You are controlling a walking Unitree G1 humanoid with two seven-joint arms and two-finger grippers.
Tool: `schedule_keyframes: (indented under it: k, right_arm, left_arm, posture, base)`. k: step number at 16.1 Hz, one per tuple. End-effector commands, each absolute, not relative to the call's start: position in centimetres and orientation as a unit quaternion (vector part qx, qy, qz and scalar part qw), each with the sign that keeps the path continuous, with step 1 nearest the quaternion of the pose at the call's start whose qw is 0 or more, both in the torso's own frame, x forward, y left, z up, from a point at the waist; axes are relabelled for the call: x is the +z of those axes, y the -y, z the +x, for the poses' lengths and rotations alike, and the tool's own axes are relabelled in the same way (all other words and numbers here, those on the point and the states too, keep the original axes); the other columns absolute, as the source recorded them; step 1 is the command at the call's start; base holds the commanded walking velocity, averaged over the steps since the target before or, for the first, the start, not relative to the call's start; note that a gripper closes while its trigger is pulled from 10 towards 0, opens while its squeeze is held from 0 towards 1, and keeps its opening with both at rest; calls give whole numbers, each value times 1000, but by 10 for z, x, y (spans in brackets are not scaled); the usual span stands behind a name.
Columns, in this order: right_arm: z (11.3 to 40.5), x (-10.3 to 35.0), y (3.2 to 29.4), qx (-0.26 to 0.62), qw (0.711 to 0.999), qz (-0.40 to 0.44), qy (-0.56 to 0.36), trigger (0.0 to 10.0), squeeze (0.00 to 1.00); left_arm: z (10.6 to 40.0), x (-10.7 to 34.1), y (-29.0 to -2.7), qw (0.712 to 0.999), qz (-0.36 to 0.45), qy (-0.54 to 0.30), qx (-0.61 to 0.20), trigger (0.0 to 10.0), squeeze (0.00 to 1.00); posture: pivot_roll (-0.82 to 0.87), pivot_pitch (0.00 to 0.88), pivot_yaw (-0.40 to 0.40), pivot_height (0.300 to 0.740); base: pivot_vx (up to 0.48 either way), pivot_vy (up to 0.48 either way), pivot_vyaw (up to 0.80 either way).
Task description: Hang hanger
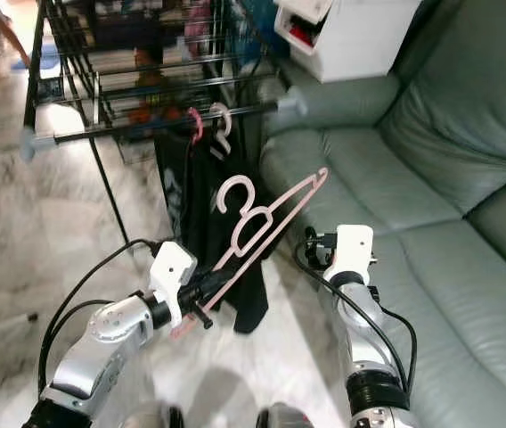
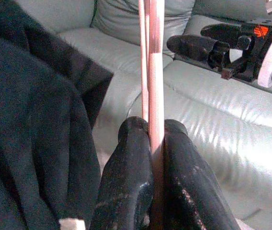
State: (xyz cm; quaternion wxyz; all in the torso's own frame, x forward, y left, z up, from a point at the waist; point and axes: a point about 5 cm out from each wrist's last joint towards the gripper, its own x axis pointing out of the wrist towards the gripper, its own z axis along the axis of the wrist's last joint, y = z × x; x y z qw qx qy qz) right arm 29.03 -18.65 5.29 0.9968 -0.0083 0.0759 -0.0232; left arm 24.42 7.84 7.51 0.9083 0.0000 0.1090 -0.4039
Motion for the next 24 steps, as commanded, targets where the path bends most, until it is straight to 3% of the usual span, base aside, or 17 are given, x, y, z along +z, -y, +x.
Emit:
schedule_keyframes:
  k: [1,6,10,14,15,19,24]
  right_arm:
    - [290,55,186,-20,997,-11,-75,10000,0]
    - [276,52,191,-18,996,-9,-84,10000,0]
    - [249,40,193,5,990,-14,-137,10000,0]
    - [232,39,187,149,975,-62,-156,10000,0]
    - [230,40,188,200,961,-113,-155,10000,0]
    - [239,55,190,263,941,-159,-139,10000,0]
    - [253,70,184,220,962,-133,-86,10000,0]
  left_arm:
    - [246,75,-81,910,7,-110,-399,10000,0]
    - [247,73,-83,912,10,-113,-393,10000,0]
    - [251,72,-90,917,18,-112,-381,10000,0]
    - [268,66,-116,924,125,-120,-340,10000,0]
    - [280,63,-135,923,187,-128,-312,10000,0]
    - [294,66,-165,898,247,-134,-337,10000,0]
    - [297,72,-161,896,223,-108,-369,10000,0]
  posture:
    - [42,0,-21,740]
    - [32,0,-26,740]
    - [23,0,-25,740]
    - [6,0,-14,740]
    - [1,0,-11,740]
    - [2,0,-1,740]
    - [12,0,4,740]
  base:
    - [-341,0,0]
    - [-349,0,0]
    - [-232,0,0]
    - [0,0,0]
    - [0,0,0]
    - [0,0,0]
    - [0,52,0]
